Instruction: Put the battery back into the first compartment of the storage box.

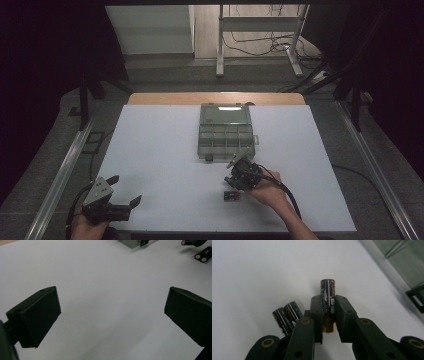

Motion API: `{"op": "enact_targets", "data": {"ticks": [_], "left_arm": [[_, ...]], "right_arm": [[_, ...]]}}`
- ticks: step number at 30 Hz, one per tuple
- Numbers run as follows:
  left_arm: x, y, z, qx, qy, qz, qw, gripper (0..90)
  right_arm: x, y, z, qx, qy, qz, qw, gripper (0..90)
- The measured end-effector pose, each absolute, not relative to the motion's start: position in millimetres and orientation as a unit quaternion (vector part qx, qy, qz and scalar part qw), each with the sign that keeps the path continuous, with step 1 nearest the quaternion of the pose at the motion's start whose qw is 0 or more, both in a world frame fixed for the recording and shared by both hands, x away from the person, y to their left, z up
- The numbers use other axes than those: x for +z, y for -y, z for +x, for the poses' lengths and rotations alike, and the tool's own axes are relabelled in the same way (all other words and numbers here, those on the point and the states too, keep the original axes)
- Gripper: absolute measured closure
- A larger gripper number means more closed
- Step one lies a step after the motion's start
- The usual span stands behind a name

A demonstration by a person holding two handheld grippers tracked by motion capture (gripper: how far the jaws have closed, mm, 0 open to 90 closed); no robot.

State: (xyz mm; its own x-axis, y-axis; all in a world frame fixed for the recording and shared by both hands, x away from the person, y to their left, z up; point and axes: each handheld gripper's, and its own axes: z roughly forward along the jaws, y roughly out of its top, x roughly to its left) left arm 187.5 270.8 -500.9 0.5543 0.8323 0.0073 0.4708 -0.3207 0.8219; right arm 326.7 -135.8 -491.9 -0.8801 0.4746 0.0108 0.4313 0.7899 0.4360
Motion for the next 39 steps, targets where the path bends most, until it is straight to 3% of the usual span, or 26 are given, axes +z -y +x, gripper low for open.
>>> {"op": "enact_targets", "data": {"ticks": [8,39], "left_arm": [[-501,-270,188,0.224,-0.414,0.785,0.403,1.4],[-501,-268,188,0.226,-0.411,0.790,0.394,1.5]], "right_arm": [[-481,142,332,0.267,-0.926,0.265,0.031,76.6],[-455,124,375,0.326,-0.896,0.292,0.076,76.6]]}}
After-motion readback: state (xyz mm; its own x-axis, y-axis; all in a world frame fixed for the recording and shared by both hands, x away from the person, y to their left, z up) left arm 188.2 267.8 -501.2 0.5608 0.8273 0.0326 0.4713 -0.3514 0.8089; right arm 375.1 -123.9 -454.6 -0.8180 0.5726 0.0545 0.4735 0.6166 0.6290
